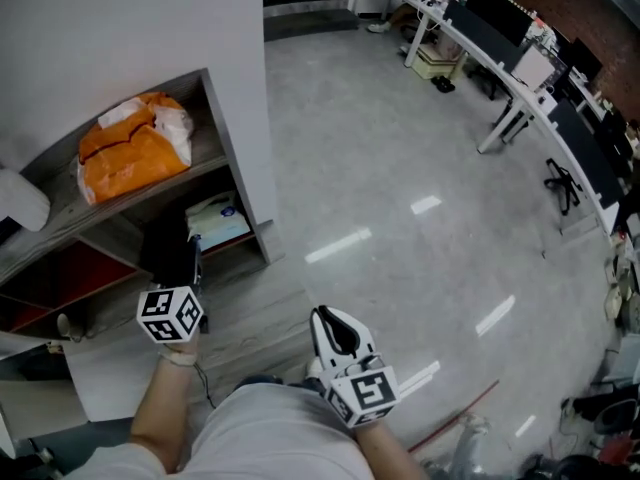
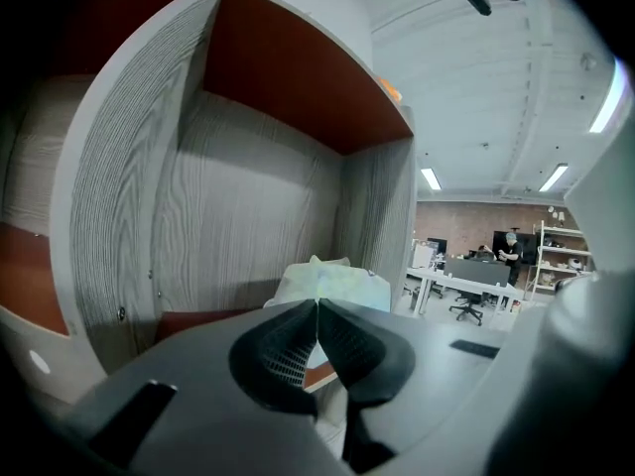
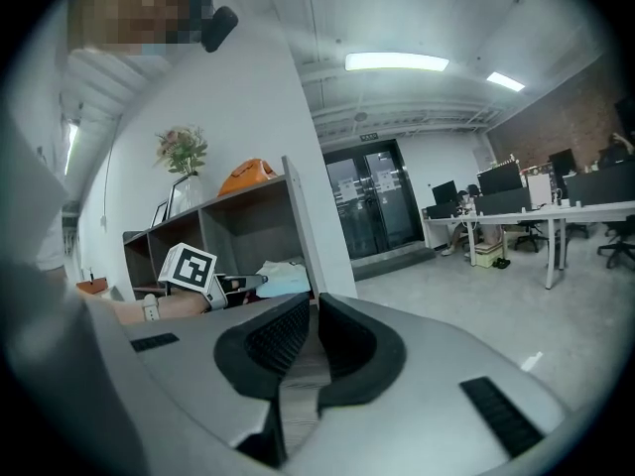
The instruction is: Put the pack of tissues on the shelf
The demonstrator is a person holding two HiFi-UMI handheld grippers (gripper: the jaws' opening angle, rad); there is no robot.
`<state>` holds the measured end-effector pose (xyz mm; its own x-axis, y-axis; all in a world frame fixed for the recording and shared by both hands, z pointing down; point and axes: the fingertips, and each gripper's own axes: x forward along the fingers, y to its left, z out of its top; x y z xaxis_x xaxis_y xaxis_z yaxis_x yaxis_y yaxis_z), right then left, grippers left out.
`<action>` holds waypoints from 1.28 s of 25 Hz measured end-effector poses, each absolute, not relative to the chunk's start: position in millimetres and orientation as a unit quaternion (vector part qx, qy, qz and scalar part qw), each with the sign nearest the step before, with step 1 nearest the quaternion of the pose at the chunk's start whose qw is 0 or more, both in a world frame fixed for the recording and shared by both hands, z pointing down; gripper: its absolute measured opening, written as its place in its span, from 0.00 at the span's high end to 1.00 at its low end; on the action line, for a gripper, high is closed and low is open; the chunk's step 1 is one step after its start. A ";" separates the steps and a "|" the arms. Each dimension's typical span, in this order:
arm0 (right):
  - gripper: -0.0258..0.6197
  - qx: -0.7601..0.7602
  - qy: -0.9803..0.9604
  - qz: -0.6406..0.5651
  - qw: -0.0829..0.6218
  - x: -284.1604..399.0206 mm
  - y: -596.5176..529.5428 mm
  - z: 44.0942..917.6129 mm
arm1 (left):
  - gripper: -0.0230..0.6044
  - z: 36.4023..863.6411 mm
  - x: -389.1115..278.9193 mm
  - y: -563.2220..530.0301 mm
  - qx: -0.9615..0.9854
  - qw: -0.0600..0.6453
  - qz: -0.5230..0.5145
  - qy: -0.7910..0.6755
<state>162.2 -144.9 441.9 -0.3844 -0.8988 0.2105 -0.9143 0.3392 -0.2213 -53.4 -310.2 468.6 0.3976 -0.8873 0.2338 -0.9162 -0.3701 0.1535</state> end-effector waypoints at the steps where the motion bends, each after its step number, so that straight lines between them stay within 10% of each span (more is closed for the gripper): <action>1: 0.90 0.556 -0.817 0.153 0.025 162.3 -145.1 442.3 | 0.93 470.1 -53.0 -311.1 0.826 0.130 0.056 -0.545; 32: 0.90 0.559 -0.814 0.153 0.029 159.1 -137.8 443.4 | 0.78 482.6 -64.2 -301.6 0.820 0.122 0.072 -0.555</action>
<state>159.1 -137.8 443.4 -0.3733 -0.9015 0.2189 -0.9195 0.3283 -0.2162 -64.2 -301.6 482.6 0.3736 -0.8922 0.2538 -0.9274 -0.3540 0.1207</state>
